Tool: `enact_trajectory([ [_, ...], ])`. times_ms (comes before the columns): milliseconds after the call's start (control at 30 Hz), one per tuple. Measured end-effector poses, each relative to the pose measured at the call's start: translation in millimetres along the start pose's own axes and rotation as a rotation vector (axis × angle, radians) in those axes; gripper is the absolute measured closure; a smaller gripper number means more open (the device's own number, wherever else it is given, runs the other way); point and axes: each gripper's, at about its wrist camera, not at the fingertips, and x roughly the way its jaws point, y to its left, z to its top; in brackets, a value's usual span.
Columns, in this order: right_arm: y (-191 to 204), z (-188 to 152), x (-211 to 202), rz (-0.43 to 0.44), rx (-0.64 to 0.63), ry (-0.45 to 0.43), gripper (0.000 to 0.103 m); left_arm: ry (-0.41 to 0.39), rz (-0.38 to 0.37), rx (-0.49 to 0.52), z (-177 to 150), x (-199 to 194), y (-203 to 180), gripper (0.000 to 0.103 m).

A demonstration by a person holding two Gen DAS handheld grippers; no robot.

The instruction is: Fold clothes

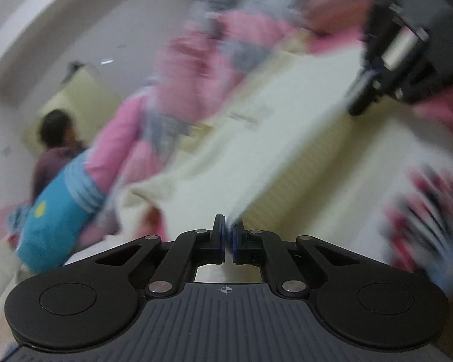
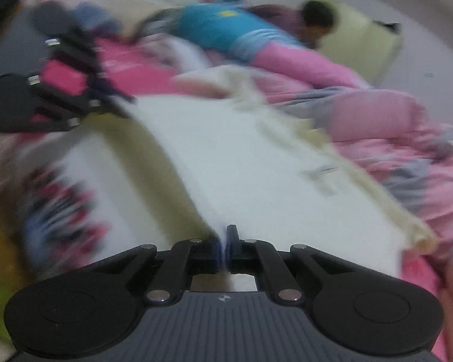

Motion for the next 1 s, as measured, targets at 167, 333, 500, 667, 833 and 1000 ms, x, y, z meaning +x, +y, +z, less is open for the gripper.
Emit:
enact_trajectory([
  [167,-4,20,5,-0.266,-0.062,-0.145,0.1,-0.021,0.021,0.085,-4,3,-6,0.099],
  [333,40,-25,5,-0.151,-0.292,-0.05,0.1,0.031,-0.053,0.251,-38,-4,-38,0.1],
  [500,47,-30,-20,-0.102,-0.308,-0.012,0.079,0.035,-0.068,0.234,-39,-6,-34,0.1],
  [667,20,-30,-48,-0.029,-0.196,0.064,0.063,0.031,-0.064,0.227,-44,-6,-35,0.1],
  [833,-15,-11,-65,0.158,0.132,0.054,0.063,0.03,-0.073,0.22,-41,-10,-33,0.1],
  [1000,-21,11,-37,0.238,0.307,0.006,0.065,0.038,-0.096,0.195,-38,-19,-27,0.099],
])
